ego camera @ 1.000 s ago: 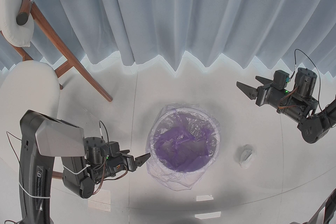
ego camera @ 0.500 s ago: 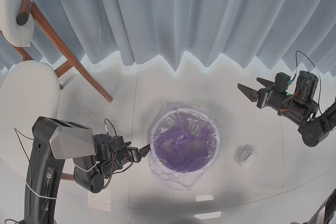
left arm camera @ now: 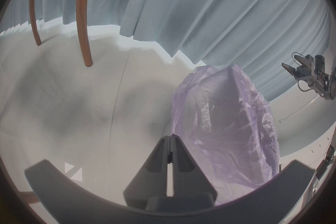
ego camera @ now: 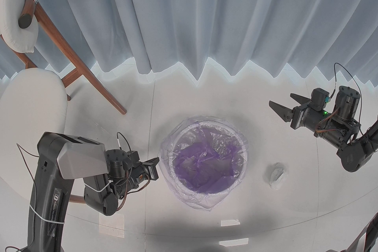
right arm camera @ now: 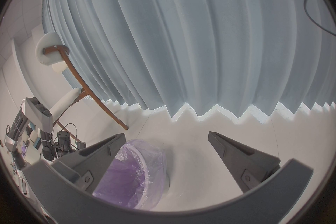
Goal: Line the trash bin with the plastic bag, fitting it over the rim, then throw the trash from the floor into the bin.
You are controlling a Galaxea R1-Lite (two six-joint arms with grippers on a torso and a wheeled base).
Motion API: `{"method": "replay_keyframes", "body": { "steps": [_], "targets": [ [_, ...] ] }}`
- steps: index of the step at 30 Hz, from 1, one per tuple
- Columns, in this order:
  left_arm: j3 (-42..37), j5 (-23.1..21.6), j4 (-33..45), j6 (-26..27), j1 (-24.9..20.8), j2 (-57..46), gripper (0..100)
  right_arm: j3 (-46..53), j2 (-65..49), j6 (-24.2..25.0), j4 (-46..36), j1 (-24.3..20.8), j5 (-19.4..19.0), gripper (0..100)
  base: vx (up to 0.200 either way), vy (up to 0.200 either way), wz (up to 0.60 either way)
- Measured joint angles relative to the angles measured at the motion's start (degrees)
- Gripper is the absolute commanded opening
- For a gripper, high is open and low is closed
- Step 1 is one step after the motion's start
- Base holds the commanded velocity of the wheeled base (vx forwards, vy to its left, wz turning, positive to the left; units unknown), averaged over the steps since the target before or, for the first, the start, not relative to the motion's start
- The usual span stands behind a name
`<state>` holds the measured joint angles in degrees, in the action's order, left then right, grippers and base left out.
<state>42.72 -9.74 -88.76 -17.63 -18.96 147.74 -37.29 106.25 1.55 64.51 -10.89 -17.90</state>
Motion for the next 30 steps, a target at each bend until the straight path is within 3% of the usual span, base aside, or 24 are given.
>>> {"method": "replay_keyframes", "body": {
  "steps": [7, 15, 19, 25, 30],
  "targets": [
    [2.5, 4.7, 0.1, -4.3, 0.0, 3.0, 0, 0.2, -0.2, 0.0, 0.0, 0.0, 0.0, 100, 0.000, 0.000, 0.00],
    [5.1, 6.6, 1.6, -7.1, -0.2, 5.3, 0, 3.1, -0.2, -0.2, 1.9, -0.2, 0.0, 100, 0.000, 0.000, 0.00],
    [5.3, 9.4, 3.6, -4.4, -0.3, 5.5, 0, 5.4, 0.0, -0.2, 6.0, -0.2, 0.0, 100, 0.000, 0.000, 0.00],
    [6.5, 10.2, 5.9, 5.1, -0.4, 5.6, 0, 7.8, 0.4, -0.2, 7.6, -0.2, 0.0, 100, 0.000, 0.000, 0.00],
    [8.2, 9.9, 8.4, 9.9, -1.2, 5.6, 0, 9.4, 0.5, -0.2, 7.9, -0.2, 0.0, 100, 0.000, 0.000, 0.00]
  ]
}}
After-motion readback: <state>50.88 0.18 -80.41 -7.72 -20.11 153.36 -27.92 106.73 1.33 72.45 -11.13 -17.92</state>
